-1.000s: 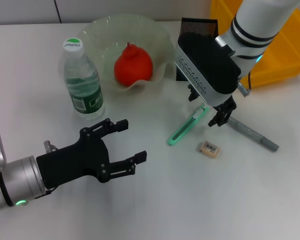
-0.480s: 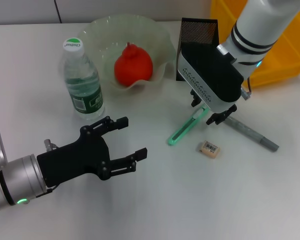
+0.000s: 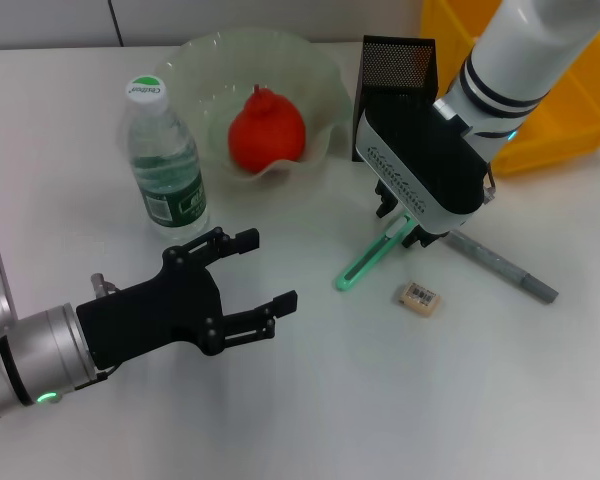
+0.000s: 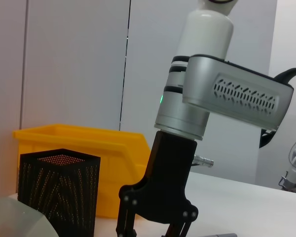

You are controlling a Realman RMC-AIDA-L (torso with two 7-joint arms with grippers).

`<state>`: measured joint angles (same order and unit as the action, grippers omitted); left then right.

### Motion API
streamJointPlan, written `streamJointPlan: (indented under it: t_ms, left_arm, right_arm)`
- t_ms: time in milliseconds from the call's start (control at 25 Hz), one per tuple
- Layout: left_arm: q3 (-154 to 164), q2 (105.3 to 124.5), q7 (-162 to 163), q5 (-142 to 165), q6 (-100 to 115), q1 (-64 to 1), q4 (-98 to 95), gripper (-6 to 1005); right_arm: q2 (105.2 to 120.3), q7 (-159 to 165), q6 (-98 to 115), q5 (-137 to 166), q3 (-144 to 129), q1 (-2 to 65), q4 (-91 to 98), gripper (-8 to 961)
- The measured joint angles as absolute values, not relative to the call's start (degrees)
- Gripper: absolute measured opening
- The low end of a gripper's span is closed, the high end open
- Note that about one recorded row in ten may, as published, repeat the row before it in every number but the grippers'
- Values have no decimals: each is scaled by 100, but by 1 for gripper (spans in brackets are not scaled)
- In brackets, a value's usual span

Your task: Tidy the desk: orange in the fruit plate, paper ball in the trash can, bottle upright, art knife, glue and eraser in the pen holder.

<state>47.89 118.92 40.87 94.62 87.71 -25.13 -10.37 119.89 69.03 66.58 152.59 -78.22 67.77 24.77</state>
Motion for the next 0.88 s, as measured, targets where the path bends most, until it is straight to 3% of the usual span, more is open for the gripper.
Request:
streamJointPlan:
  t_ms: [280, 520, 880]
  left_arm:
    - [4779, 11891, 4087, 9362, 8803, -2487, -1036, 864]
    - [4781, 11898, 4089, 9311, 8824, -2490, -1023, 864]
    - [4781, 11900, 4136, 9304, 8841, -2516, -1019, 864]
  right_arm:
    - [11988, 6681, 6511, 15198, -7822, 6778, 2415, 453]
    - [11988, 6653, 6499, 15192, -7822, 6788, 2404, 341]
    - [11988, 6653, 6492, 15180, -7951, 6804, 2345, 301]
